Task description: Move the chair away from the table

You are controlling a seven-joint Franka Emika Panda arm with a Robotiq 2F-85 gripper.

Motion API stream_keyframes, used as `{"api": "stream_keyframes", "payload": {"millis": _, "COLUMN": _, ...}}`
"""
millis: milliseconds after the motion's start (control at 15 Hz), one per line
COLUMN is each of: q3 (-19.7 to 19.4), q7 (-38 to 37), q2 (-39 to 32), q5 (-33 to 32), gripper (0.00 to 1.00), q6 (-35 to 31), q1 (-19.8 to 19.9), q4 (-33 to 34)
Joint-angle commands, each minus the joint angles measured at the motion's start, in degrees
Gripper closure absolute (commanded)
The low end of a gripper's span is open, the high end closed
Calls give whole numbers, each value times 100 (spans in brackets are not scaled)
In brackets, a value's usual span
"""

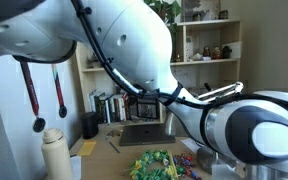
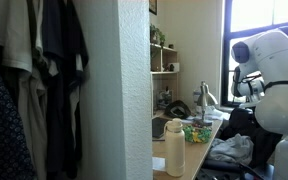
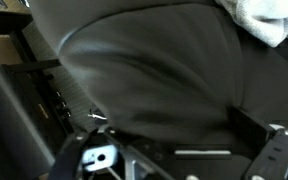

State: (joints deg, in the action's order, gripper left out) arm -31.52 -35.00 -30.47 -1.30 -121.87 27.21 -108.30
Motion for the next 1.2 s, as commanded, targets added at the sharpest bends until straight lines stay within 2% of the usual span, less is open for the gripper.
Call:
{"api": "stream_keyframes", "payload": {"millis": 0, "q3": -266, "q7": -292, "q2": -503, "q5": 66, "gripper": 0, "q6": -28, "q1": 328, "q4": 432}}
{"api": "stream_keyframes", "payload": {"millis": 667, "q3": -422, "q7": 156, "q2": -554, "q5": 374, "gripper": 0, "q6": 86, "q1": 616, "q4": 482}}
{"api": "stream_keyframes", "payload": {"millis": 867, "q3": -422, "q7": 10, "q2": -497, "q5": 375, "gripper": 0, "q6": 178, "q1": 509, "q4": 520}}
{"api": "stream_keyframes", "payload": {"millis": 1133, "q3": -590, "q7": -189, "q2": -244, "q5": 38, "gripper": 0, "q6": 295, "q1": 128, "q4": 513}}
